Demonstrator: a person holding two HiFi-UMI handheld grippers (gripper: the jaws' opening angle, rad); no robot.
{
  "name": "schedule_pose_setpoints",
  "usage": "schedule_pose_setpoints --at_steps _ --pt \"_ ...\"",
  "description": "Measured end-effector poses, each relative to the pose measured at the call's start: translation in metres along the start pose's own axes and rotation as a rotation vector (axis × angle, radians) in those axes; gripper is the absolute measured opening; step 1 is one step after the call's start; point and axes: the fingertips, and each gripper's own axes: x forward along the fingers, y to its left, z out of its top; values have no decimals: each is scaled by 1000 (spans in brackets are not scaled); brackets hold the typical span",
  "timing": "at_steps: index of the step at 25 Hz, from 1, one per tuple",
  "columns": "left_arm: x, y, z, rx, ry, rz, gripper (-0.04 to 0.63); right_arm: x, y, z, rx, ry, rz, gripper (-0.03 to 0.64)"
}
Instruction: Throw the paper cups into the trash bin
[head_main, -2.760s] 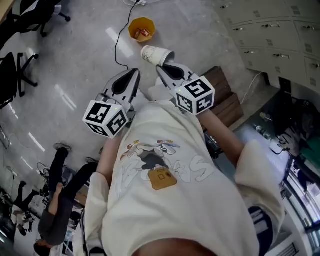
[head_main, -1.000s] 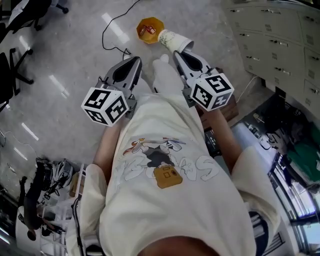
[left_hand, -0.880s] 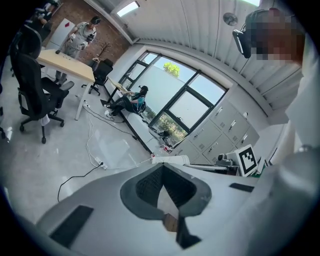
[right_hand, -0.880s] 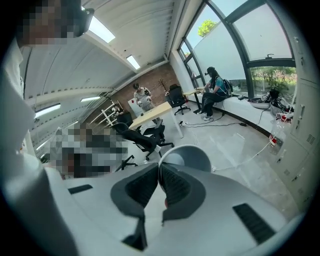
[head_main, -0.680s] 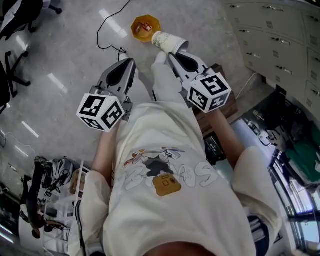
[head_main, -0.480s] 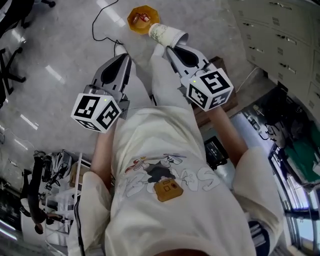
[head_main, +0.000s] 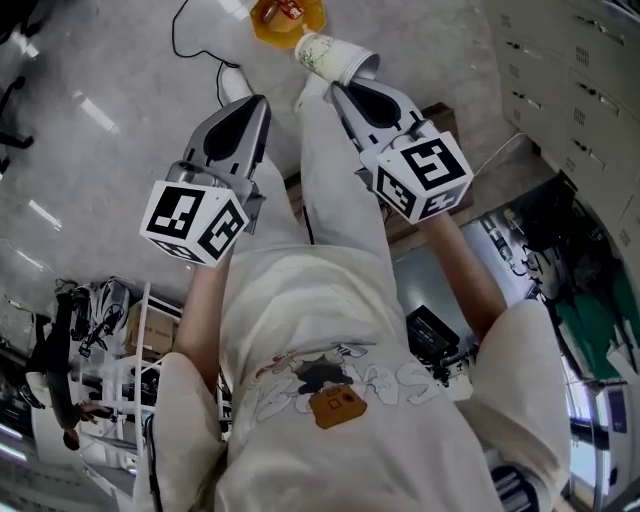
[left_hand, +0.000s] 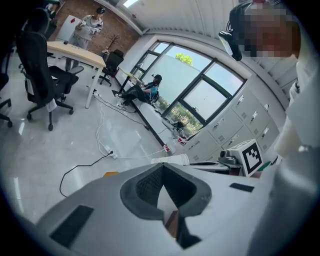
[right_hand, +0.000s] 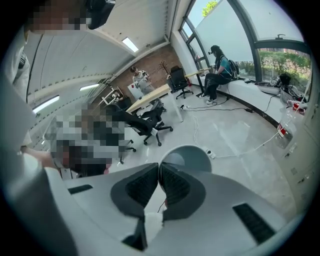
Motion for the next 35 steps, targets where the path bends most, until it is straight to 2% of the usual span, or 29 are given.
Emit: schedule_pose_setpoints --at_steps 10,19,30,35 --pt "48 54 -22 -16 33 27 6 74 -40 -31 1 39 9 26" --pt "104 112 -69 -47 65 56 6 129 -84 -84 11 81 -14 26" --pt "178 145 -110 -27 88 84 6 186 -146 -128 -20 84 -53 26" --pt "213 166 -132 -27 92 93 6 217 -172 -157 -22 94 -33 26"
